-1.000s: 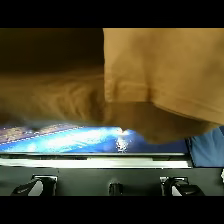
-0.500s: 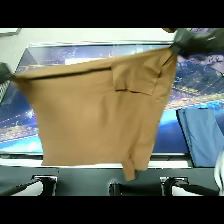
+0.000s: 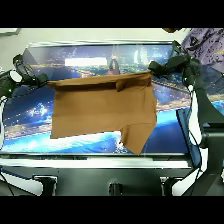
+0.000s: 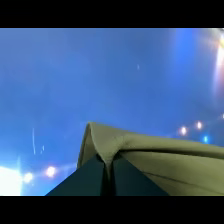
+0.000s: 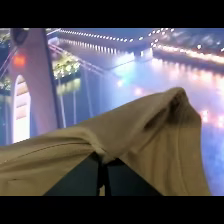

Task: Fold the clothes and pants, and hang the long-sleeved shirts on hangers.

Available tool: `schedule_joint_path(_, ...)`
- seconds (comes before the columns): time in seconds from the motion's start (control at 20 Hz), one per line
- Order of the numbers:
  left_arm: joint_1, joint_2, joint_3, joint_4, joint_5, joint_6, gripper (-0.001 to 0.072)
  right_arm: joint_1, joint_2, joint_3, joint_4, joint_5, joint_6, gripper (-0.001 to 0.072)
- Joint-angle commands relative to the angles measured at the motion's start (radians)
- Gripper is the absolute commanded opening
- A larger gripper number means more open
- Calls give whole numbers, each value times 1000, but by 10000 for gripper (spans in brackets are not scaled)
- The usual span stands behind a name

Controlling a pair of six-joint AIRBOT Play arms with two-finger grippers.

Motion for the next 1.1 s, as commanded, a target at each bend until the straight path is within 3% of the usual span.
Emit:
schedule_joint_path(0.0, -4, -39, 25, 7, -26, 7, 16, 0, -31, 6, -51, 4, -8, 22)
schedule_joint_path(0.4, -4, -40, 13, 10, -377, 11, 17, 0, -26, 12, -153, -335, -21, 22)
schedule_joint_path(0.9, -6, -48, -106, -10, -420, 8, 34, 0, -93, 10, -140, -397, -31, 24)
schedule_joint_path(0.95, -6, -50, -106, -26, -417, 8, 142, 0, -100, 10, -123, -397, -31, 33)
schedule_joint_path(1.05, -4, -48, -105, -42, -407, -3, 492, 0, -103, 10, -84, -395, -34, 155)
